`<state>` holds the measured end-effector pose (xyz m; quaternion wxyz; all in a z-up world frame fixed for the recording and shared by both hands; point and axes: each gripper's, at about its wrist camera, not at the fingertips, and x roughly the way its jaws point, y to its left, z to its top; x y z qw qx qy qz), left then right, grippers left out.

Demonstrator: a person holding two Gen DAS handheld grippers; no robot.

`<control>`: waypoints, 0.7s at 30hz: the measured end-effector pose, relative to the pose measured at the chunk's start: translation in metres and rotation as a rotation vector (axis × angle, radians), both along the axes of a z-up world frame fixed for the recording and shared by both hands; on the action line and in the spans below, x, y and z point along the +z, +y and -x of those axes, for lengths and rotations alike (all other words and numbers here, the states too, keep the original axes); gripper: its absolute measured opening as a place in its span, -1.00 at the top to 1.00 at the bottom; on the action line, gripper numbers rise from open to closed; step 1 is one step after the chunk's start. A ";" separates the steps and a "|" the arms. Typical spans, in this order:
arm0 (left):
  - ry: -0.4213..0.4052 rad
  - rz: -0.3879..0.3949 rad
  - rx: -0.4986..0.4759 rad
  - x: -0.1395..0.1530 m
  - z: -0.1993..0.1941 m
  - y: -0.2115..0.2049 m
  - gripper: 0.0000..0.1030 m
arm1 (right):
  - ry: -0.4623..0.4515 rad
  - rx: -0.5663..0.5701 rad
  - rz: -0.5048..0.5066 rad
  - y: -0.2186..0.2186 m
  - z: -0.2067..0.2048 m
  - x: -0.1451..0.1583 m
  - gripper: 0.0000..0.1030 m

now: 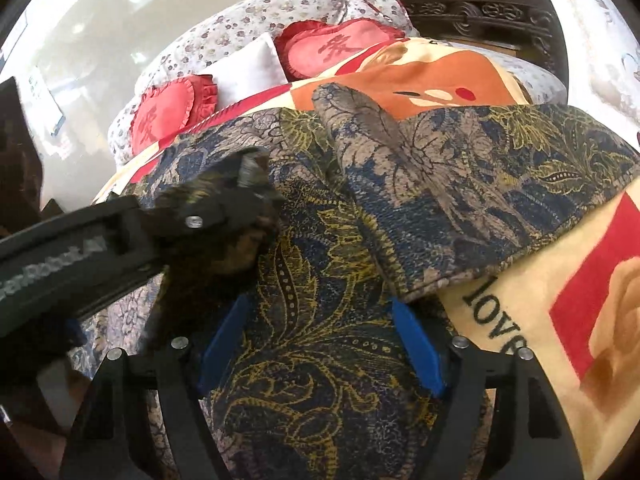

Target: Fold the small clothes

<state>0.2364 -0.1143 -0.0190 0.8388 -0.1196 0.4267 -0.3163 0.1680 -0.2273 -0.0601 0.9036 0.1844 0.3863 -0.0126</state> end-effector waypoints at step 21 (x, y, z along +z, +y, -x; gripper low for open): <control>-0.105 -0.164 0.472 0.019 0.080 0.221 0.05 | -0.204 0.203 0.256 0.043 0.042 0.071 0.17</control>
